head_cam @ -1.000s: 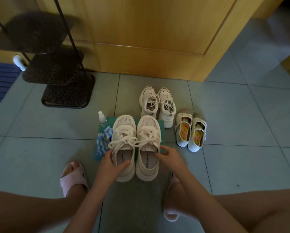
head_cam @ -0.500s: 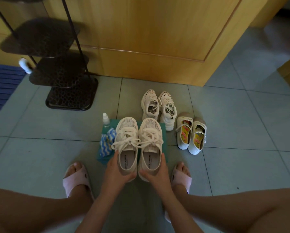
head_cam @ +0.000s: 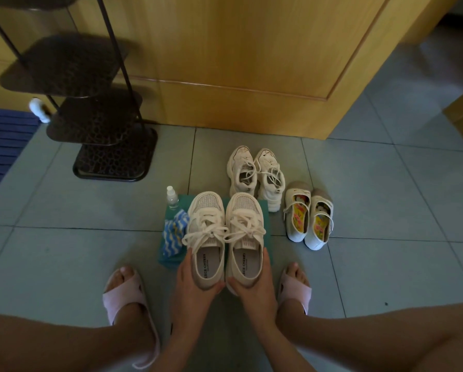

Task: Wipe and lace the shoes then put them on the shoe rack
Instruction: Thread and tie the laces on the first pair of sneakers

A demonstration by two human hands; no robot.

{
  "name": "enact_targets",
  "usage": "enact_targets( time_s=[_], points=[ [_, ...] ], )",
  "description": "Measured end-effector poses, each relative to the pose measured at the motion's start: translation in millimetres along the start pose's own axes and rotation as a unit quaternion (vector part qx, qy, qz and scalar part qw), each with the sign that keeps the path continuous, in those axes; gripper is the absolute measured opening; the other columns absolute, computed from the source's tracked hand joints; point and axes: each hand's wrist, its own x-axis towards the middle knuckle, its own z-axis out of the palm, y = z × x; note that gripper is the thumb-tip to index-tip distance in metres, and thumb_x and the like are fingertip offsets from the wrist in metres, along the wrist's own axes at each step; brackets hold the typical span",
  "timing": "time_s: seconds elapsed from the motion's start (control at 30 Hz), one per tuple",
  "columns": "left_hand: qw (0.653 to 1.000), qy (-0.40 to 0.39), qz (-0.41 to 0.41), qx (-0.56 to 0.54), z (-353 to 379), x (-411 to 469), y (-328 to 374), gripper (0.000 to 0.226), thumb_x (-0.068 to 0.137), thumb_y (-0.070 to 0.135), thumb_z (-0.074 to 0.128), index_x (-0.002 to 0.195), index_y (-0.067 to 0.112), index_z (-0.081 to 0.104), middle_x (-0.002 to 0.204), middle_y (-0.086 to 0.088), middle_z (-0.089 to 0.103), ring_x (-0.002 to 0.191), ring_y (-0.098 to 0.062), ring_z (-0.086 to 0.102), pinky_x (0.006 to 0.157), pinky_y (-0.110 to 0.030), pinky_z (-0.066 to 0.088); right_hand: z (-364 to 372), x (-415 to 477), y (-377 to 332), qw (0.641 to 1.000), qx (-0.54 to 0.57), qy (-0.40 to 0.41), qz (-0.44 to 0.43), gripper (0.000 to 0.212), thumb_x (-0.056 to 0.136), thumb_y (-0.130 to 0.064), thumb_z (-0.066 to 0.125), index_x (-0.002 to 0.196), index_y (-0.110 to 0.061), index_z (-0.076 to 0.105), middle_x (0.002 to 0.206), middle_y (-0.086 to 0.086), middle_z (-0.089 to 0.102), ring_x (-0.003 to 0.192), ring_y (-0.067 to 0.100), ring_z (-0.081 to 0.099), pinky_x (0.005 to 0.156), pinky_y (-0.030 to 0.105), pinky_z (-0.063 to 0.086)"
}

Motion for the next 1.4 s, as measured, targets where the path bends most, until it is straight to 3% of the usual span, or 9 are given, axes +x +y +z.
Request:
enact_targets(
  time_s=[0.27, 0.43, 0.63, 0.8, 1.0, 1.2, 1.4],
  points=[
    [1.000, 0.005, 0.022, -0.009, 4.2, 4.8, -3.2, 0.108, 0.054, 0.038, 0.085, 0.144, 0.037, 0.024, 0.147, 0.011, 0.035, 0.134, -0.008, 0.036, 0.106, -0.035, 0.038, 4.8, 10.6, 7.6, 0.999, 0.018, 0.029, 0.006, 0.102, 0.061, -0.040, 0.086, 0.144, -0.022, 0.028, 0.140, -0.003, 0.045, 0.129, 0.015, 0.045, 0.104, 0.049, 0.040],
    [1.000, 0.020, 0.018, 0.001, 4.6, 0.1, 3.7, 0.098, 0.063, 0.043, 0.079, 0.143, 0.042, 0.022, 0.146, 0.010, 0.035, 0.132, -0.011, 0.038, 0.103, -0.032, 0.039, 2.3, 11.0, 5.7, 0.999, 0.035, 0.025, -0.019, 0.084, 0.068, -0.018, 0.083, 0.139, -0.020, 0.038, 0.137, -0.003, 0.049, 0.127, 0.014, 0.048, 0.105, 0.047, 0.040],
    [0.999, 0.034, 0.017, 0.012, 4.2, 2.5, 4.3, 0.096, 0.060, 0.041, 0.079, 0.141, 0.039, 0.028, 0.141, 0.006, 0.041, 0.127, -0.015, 0.044, 0.098, -0.036, 0.043, -1.2, 13.7, 7.8, 1.000, 0.005, 0.025, -0.014, 0.086, 0.061, -0.028, 0.080, 0.137, -0.030, 0.040, 0.136, -0.008, 0.051, 0.127, 0.012, 0.047, 0.104, 0.047, 0.040],
    [0.999, 0.035, 0.015, -0.004, 0.7, 4.7, 7.5, 0.094, 0.059, 0.032, 0.082, 0.141, 0.034, 0.034, 0.138, 0.006, 0.045, 0.124, -0.013, 0.045, 0.095, -0.030, 0.042, -2.0, 18.1, 8.8, 0.999, -0.029, 0.030, -0.010, 0.092, 0.051, -0.037, 0.080, 0.135, -0.030, 0.042, 0.131, -0.007, 0.053, 0.124, 0.014, 0.049, 0.099, 0.046, 0.044],
    [0.997, 0.052, 0.006, -0.052, 3.6, 6.2, 4.6, 0.096, 0.055, 0.016, 0.086, 0.139, 0.022, 0.041, 0.133, -0.002, 0.048, 0.124, -0.016, 0.045, 0.099, -0.029, 0.038, -0.7, 16.3, 8.4, 0.999, -0.032, 0.039, -0.013, 0.093, 0.049, -0.038, 0.081, 0.134, -0.029, 0.043, 0.129, -0.006, 0.055, 0.122, 0.015, 0.050, 0.098, 0.045, 0.045],
    [0.996, 0.059, 0.006, -0.072, 5.1, 7.4, 4.2, 0.096, 0.053, 0.013, 0.088, 0.137, 0.019, 0.043, 0.130, -0.001, 0.044, 0.114, -0.004, 0.040, 0.097, -0.025, 0.035, -1.1, 16.3, 8.2, 0.999, -0.026, 0.031, -0.014, 0.092, 0.052, -0.036, 0.082, 0.135, -0.028, 0.042, 0.130, -0.008, 0.054, 0.123, 0.014, 0.049, 0.098, 0.046, 0.045],
    [0.993, 0.089, 0.015, -0.073, 7.3, 3.1, 8.2, 0.087, 0.053, 0.005, 0.086, 0.130, 0.019, 0.048, 0.125, -0.003, 0.046, 0.110, -0.002, 0.040, 0.096, -0.022, 0.033, -4.9, 15.8, 5.3, 1.000, -0.006, 0.016, -0.003, 0.089, 0.054, -0.033, 0.080, 0.135, -0.028, 0.044, 0.128, -0.006, 0.056, 0.121, 0.014, 0.051, 0.099, 0.044, 0.045]
  ],
)
